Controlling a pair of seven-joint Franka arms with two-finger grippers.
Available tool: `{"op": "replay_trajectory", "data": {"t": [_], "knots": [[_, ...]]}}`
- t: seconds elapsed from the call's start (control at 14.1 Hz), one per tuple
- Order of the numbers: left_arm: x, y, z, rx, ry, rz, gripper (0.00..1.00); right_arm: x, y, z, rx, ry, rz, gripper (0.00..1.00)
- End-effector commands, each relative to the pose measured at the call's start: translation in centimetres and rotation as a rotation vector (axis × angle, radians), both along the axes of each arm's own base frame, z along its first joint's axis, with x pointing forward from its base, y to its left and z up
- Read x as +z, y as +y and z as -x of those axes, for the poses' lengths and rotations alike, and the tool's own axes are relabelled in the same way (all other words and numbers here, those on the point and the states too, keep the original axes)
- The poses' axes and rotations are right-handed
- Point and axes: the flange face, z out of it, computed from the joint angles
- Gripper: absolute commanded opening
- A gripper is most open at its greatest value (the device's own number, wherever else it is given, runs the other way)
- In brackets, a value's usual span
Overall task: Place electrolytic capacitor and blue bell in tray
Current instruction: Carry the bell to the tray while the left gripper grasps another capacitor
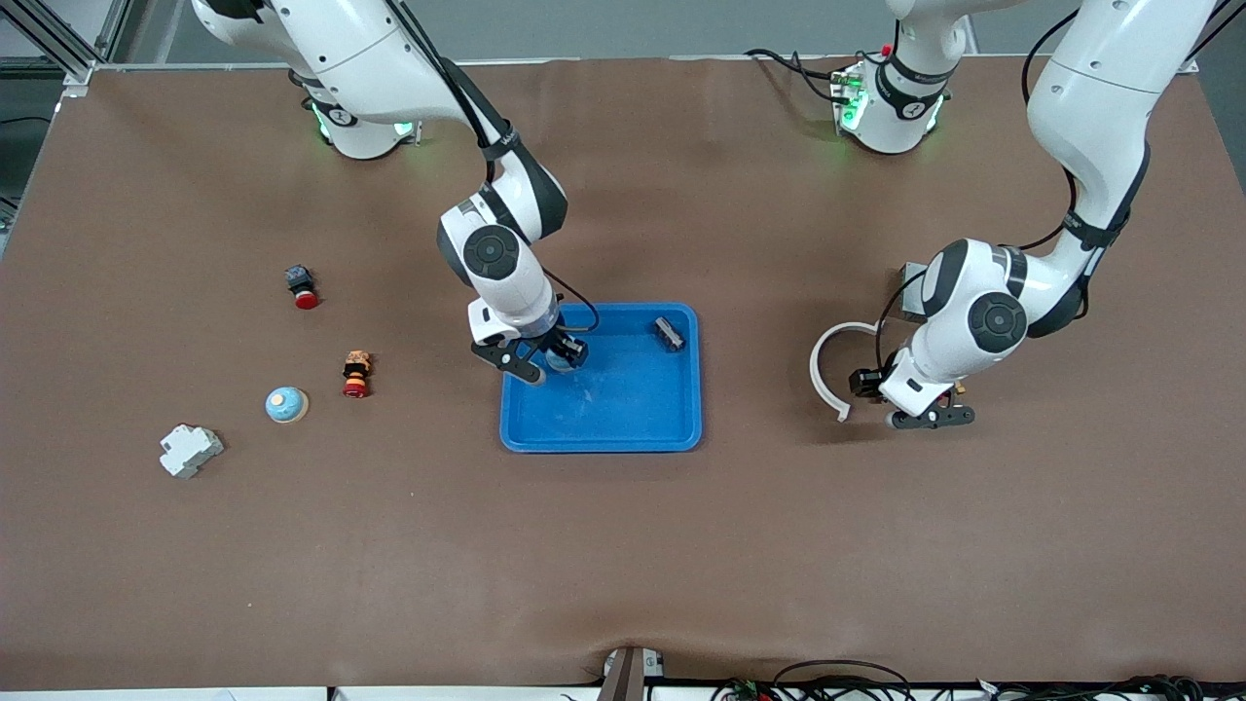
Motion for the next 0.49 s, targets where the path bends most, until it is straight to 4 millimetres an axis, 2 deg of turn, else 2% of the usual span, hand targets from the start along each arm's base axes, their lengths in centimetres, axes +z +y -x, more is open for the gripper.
{"op": "replay_trajectory", "data": {"t": [0.0,0.07,0.14,0.28,0.42], "knots": [[0.1,0.2,-0.5,0.007,-0.014,-0.008,0.0,-1.5,0.1,0.0,-0.004,-0.019,0.037,0.08],[0.2,0.3,-0.5,0.026,-0.014,-0.01,0.0,-1.6,0.1,0.0,-0.007,-0.017,0.038,0.84],[0.3,0.3,-0.5,0.045,-0.015,-0.011,0.0,-1.7,0.2,0.0,-0.008,-0.017,0.038,1.0],[1.2,0.2,-0.6,0.077,-0.023,-0.017,0.0,-1.3,0.4,-0.3,-0.008,-0.019,0.035,1.0],[3.0,0.3,-0.9,0.08,-0.041,-0.028,0.0,-0.3,1.2,-0.6,-0.001,-0.025,0.025,1.0]]}}
